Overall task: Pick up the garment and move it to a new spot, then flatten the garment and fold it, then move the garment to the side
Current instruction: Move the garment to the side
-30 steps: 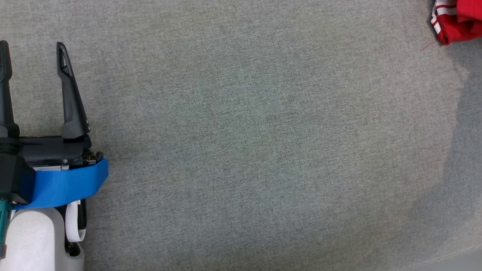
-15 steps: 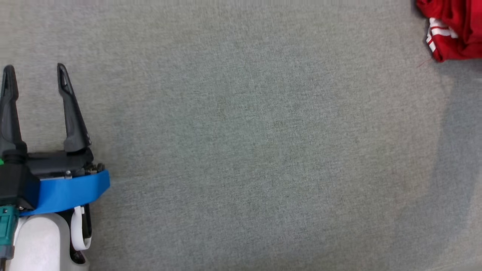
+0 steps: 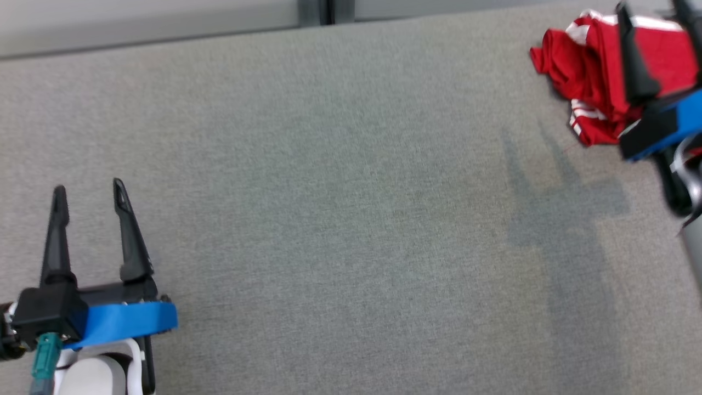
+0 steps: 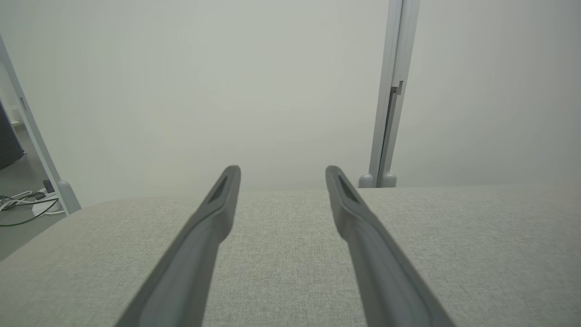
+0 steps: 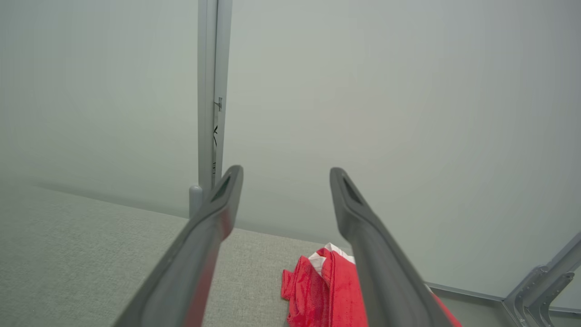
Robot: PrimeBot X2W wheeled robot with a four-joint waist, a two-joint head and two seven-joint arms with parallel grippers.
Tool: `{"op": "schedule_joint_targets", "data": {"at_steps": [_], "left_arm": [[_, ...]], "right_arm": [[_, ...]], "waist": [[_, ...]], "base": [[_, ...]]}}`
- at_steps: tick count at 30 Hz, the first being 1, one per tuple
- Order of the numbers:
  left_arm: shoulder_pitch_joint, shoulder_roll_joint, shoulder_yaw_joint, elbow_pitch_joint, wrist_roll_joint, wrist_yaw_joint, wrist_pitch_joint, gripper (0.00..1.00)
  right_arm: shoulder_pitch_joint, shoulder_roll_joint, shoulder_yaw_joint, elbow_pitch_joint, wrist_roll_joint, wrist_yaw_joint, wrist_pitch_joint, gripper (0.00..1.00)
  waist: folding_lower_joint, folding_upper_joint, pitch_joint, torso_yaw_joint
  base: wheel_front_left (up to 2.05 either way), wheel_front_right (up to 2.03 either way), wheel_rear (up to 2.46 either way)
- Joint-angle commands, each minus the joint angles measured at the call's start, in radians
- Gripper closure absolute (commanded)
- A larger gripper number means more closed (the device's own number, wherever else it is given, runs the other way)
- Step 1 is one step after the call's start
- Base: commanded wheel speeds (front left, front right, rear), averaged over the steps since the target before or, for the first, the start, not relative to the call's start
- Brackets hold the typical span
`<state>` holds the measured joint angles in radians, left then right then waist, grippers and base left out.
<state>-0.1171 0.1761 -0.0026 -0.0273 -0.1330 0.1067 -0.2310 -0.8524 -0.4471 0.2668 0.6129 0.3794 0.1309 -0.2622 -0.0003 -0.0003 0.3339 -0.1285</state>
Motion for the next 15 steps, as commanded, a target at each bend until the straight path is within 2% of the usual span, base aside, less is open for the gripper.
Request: {"op": "schedule_joint_targets", "data": {"at_steps": [1, 7, 15], "left_arm": [[0.007, -0.005, 0.004, 0.007, -0.002, 0.004, -0.007, 0.00], [0.046, -0.021, -0.004, 0.059, -0.024, -0.003, -0.018, 0.00], [0.072, -0.029, -0.019, 0.114, -0.033, -0.011, -0.026, 0.00]], "right_arm": [[0.032, 0.015, -0.011, -0.018, -0.012, 0.000, -0.003, 0.00], [0.239, 0.127, -0.100, -0.125, -0.075, 0.000, -0.003, 0.00], [0.476, 0.215, -0.174, -0.236, -0.124, 0.000, -0.003, 0.00]], "waist": [[0.0003, 0.0003, -0.021, -0.007], [0.0003, 0.0003, -0.108, 0.031], [0.0003, 0.0003, -0.161, 0.080]], "base": [[0.00, 0.00, 0.00], [0.00, 0.00, 0.00], [0.00, 0.00, 0.00]]}}
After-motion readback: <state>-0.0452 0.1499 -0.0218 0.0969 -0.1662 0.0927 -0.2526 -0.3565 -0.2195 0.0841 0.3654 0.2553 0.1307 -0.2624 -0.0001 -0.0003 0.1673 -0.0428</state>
